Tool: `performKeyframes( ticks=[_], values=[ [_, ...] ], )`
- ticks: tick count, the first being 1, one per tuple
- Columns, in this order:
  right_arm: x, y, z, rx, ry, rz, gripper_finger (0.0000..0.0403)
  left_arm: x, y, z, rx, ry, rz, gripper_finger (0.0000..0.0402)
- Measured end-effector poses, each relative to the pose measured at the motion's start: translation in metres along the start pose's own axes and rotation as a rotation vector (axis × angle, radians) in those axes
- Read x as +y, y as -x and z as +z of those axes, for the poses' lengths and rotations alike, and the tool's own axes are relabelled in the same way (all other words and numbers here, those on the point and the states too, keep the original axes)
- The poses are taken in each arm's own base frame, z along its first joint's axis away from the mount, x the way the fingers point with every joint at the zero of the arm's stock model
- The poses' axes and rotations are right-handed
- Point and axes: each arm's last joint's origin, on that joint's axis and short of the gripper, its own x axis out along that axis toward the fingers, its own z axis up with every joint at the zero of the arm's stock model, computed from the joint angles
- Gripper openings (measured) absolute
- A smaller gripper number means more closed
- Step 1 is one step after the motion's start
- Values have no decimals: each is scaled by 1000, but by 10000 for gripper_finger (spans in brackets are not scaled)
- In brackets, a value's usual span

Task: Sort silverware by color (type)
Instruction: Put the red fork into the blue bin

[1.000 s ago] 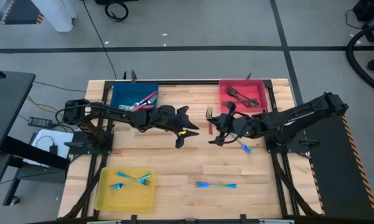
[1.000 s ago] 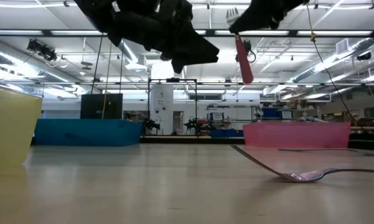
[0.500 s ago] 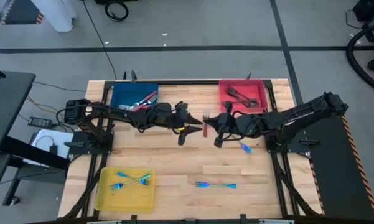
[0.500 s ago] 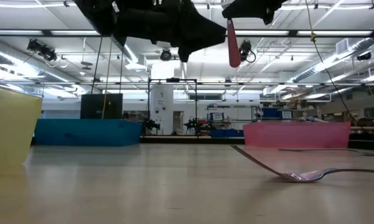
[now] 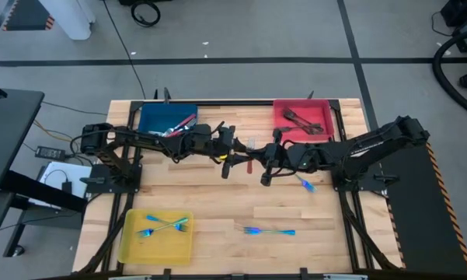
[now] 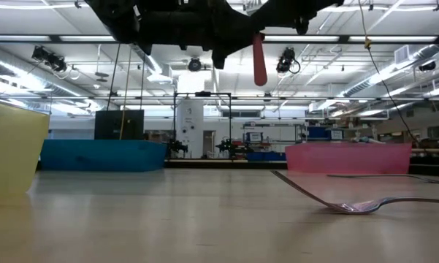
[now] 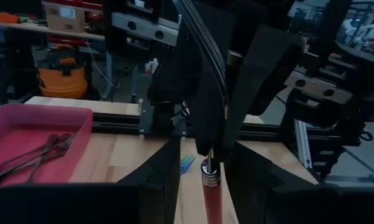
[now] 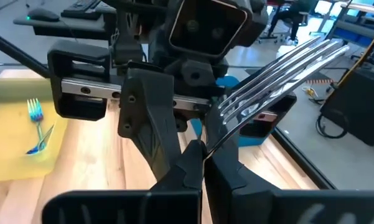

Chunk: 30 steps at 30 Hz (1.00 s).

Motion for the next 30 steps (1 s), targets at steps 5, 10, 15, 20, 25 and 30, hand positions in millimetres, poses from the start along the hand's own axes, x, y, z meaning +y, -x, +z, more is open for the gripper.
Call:
performKeyframes(
  ticks=[5, 10, 15, 20, 25, 30],
  values=[
    [0, 0, 0, -4, 9, -1, 7, -1, 0, 0, 6, -2, -8, 117],
    [0, -1, 1, -10, 5, -1, 10, 0, 0, -1, 18, -4, -8, 82],
    [0, -1, 1, -16, 3, 4, 28, 0, 0, -1, 18, -12, -10, 27],
    [0, 0, 3, -29, 15, 6, 48, 0, 0, -2, 23, -49, -3, 27],
    [0, 0, 5, -54, 47, 4, 72, 6, 2, -1, 28, -55, 10, 27],
    [-3, 2, 7, -58, 85, -67, 101, 25, 10, 0, 77, -42, 60, 27]
  ],
)
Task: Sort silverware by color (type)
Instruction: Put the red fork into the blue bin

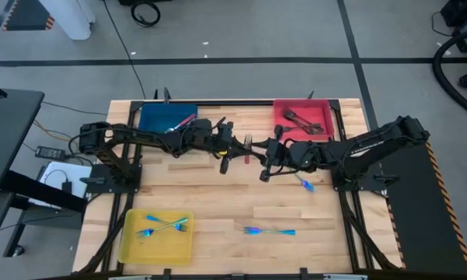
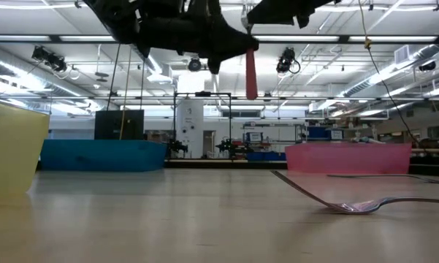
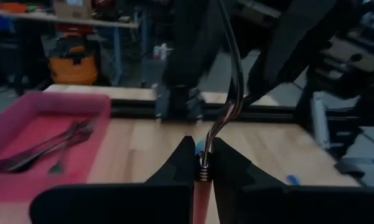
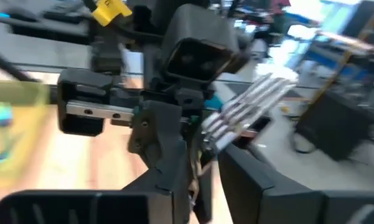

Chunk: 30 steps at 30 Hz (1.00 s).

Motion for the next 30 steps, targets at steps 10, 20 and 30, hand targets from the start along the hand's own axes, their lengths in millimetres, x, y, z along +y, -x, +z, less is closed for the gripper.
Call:
performKeyframes(
  ticks=[10, 20, 30],
  values=[
    [-11, 9, 7, -2, 64, -197, 120, 36, 48, 11, 235, -45, 128, 33],
    [-10, 9, 0, 60, 87, -181, 119, 75, 127, 10, 585, -112, 324, 33],
    [-7, 9, -10, 129, 37, -103, 119, 120, 181, -15, 925, -136, 494, 35]
  ],
)
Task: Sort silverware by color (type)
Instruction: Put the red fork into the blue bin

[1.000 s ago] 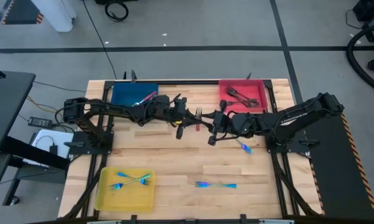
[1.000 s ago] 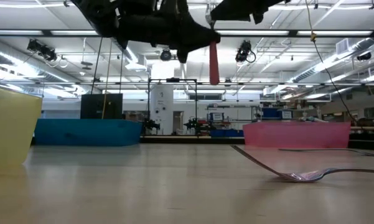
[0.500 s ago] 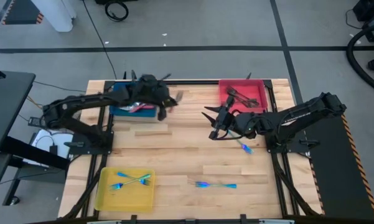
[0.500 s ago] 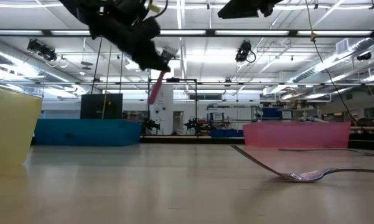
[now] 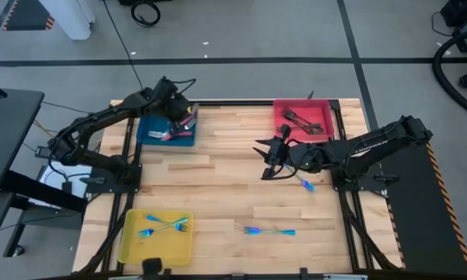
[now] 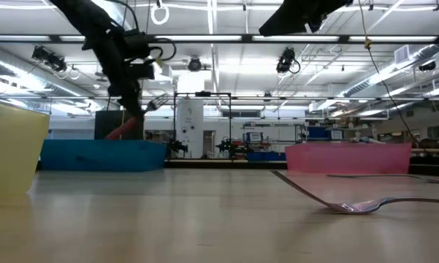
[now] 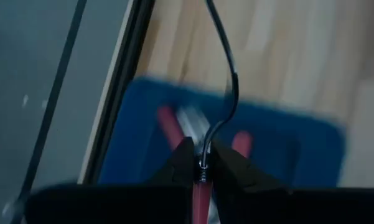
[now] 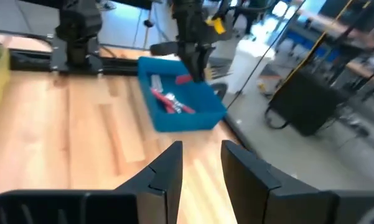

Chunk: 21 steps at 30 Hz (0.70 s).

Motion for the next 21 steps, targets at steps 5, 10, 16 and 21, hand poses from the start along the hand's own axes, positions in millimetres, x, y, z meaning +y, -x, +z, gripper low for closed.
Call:
performKeyframes(
  ticks=[5, 10, 16, 21],
  values=[
    [5, 3, -7, 55, -36, 47, 119, 13, -9, -21, 163, 41, 29, 36],
    [7, 4, -6, 53, -10, 56, 119, 13, -19, -30, 250, 64, -29, 36],
    [7, 4, -7, 55, -8, 56, 118, 10, -37, -37, 352, 65, -73, 37],
    [7, 5, -7, 58, -5, 59, 118, 10, -47, -41, 422, 64, -50, 58]
  ],
)
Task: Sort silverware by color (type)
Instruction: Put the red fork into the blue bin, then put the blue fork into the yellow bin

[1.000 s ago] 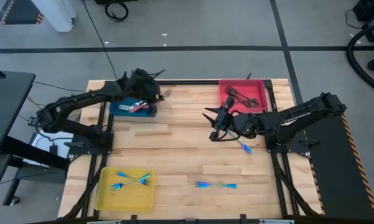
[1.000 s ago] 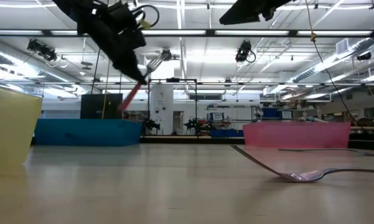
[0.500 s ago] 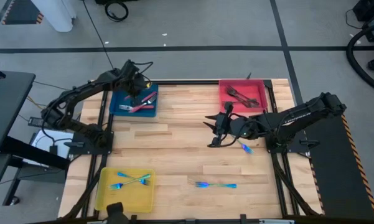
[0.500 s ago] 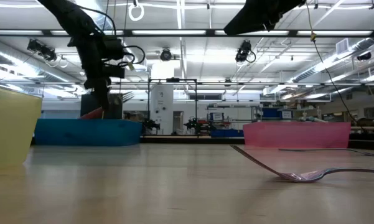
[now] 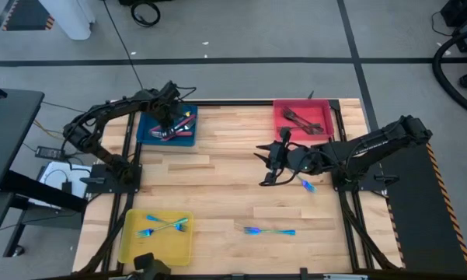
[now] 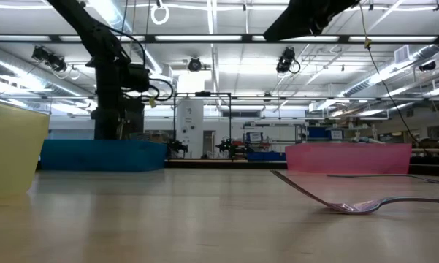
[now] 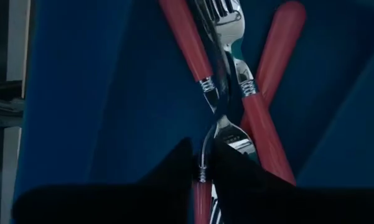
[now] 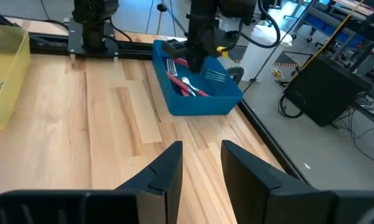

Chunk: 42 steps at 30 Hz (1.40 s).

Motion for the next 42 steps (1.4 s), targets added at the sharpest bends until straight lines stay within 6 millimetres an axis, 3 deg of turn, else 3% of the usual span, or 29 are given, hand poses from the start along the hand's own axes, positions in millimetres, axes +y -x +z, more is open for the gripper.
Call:
performKeyframes(
  ticks=[11, 18, 22, 26, 32, 42],
  values=[
    [5, 4, -5, 40, 22, 21, 118, -7, 1, 5, -6, 55, 1, 115],
    [9, 7, -14, 116, -28, 35, 119, -29, 5, 19, -25, -4, -14, 116],
    [13, 10, -21, 195, -79, 131, 119, -45, 20, 33, -23, -62, -35, 116],
    [16, 16, -33, 333, -141, 196, 118, -63, 44, 53, -62, -62, -43, 117],
    [6, 30, -63, 636, -244, 29, 118, -101, 77, 80, -178, -154, -52, 117],
    [1, 37, -111, 877, -302, -64, 119, -179, 102, 97, -385, -383, -89, 117]
  ],
)
